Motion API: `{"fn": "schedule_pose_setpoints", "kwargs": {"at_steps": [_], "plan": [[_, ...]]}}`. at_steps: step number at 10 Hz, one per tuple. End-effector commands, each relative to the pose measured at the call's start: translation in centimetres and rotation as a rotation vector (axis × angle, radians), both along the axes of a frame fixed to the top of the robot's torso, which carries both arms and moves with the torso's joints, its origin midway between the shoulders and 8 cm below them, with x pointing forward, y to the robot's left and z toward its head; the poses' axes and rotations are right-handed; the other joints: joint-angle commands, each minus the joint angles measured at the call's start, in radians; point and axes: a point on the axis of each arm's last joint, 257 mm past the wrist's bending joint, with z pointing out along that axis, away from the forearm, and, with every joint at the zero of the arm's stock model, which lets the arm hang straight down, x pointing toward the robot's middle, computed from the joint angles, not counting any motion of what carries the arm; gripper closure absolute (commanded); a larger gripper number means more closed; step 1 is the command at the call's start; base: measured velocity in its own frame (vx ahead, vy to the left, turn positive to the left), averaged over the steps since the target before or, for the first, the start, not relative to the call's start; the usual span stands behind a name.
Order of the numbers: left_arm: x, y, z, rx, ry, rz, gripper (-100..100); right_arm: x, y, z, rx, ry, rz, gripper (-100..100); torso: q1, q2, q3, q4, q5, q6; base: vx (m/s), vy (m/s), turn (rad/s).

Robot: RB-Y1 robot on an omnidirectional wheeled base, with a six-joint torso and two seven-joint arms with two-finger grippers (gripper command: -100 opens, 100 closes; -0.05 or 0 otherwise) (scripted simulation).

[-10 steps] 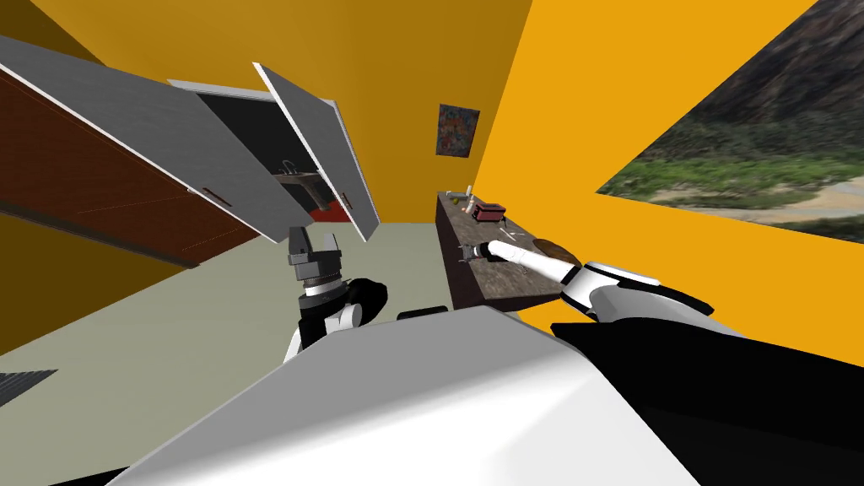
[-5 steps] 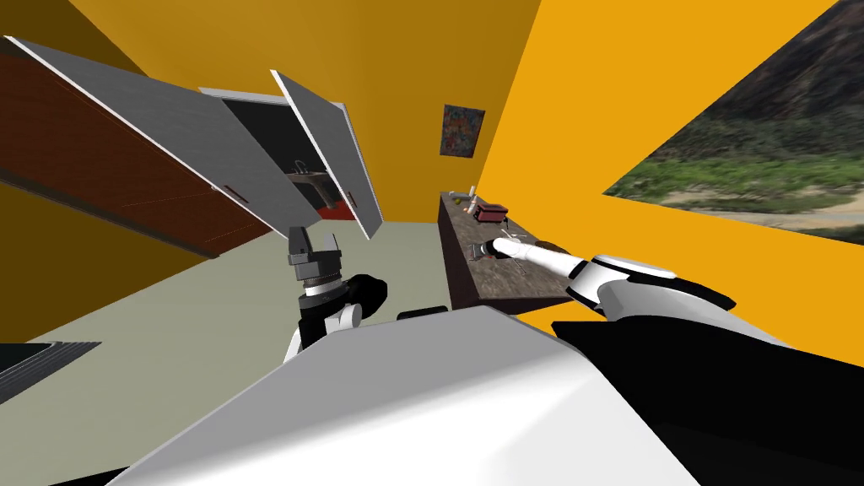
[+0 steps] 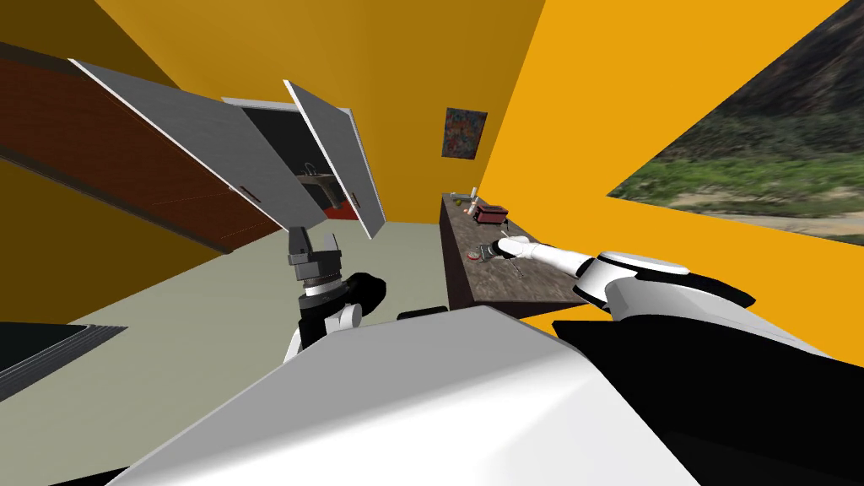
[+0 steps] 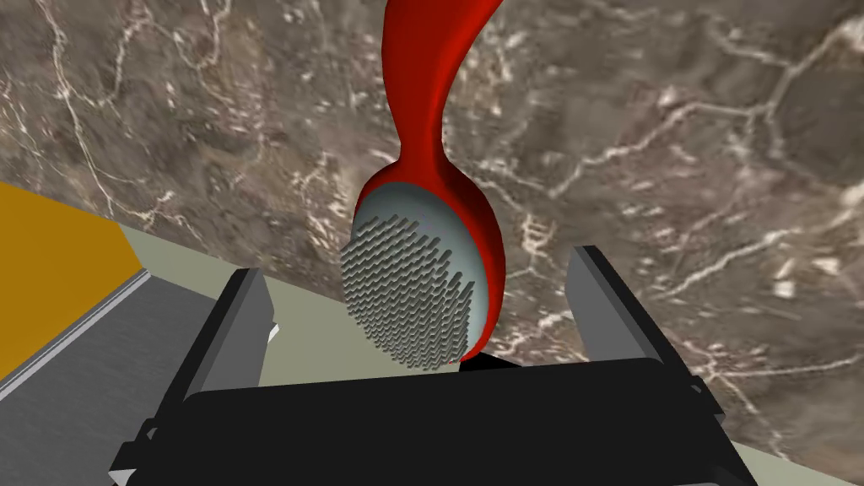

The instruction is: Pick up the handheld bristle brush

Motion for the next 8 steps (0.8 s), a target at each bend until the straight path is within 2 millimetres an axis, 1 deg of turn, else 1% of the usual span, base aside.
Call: {"fn": "schedule_pose_setpoints", "kwargs": {"at_steps": [1, 2, 3, 4, 5, 6, 7, 8], "plan": [[0.0, 0.0, 0.0, 0.000, 0.000, 0.000, 0, 0.0, 0.0, 0.0, 0.000, 0.000, 0.000, -100, 0.000, 0.000, 0.000, 0.000, 0.000, 0.000, 0.025, -0.026, 0.018], [0.0, 0.0, 0.0, 0.000, 0.000, 0.000, 0, -0.1, -0.1, -0.1, -0.001, 0.004, -0.004, 0, 0.002, 0.000, 0.000, 0.000, 0.000, 0.000, 0.003, -0.005, -0.002], [0.0, 0.0, 0.0, 0.000, 0.000, 0.000, 0, 0.9, 0.4, 0.1, 0.015, -0.002, 0.005, -100, 0.003, 0.001, 0.001, 0.000, 0.001, 0.000, 0.021, 0.036, -0.064], [0.0, 0.0, 0.0, 0.000, 0.000, 0.000, 0, 0.8, -0.8, 0.0, -0.003, -0.001, -0.001, -100, 0.006, 0.000, 0.000, 0.000, 0.001, 0.000, 0.022, 0.050, -0.037], [0.0, 0.0, 0.0, 0.000, 0.000, 0.000, 0, 0.7, -1.4, 0.0, -0.016, 0.000, 0.002, -100, 0.007, 0.000, 0.000, 0.000, 0.002, 0.000, 0.004, 0.029, 0.006], [0.0, 0.0, 0.0, 0.000, 0.000, 0.000, 0, 1.7, -0.4, 0.2, 0.016, -0.005, 0.004, -100, 0.006, 0.001, 0.001, 0.000, 0.002, 0.000, 0.008, 0.047, -0.042], [0.0, 0.0, 0.0, 0.000, 0.000, 0.000, 0, 1.5, -1.9, 0.1, -0.009, -0.003, -0.001, -100, 0.007, 0.001, 0.000, 0.000, 0.002, 0.000, 0.012, 0.055, -0.038], [0.0, 0.0, 0.0, 0.000, 0.000, 0.000, 0, 1.4, -2.6, 0.0, -0.027, -0.002, 0.007, -100, 0.008, 0.001, 0.000, 0.000, 0.002, 0.000, 0.010, 0.027, -0.009]]}}
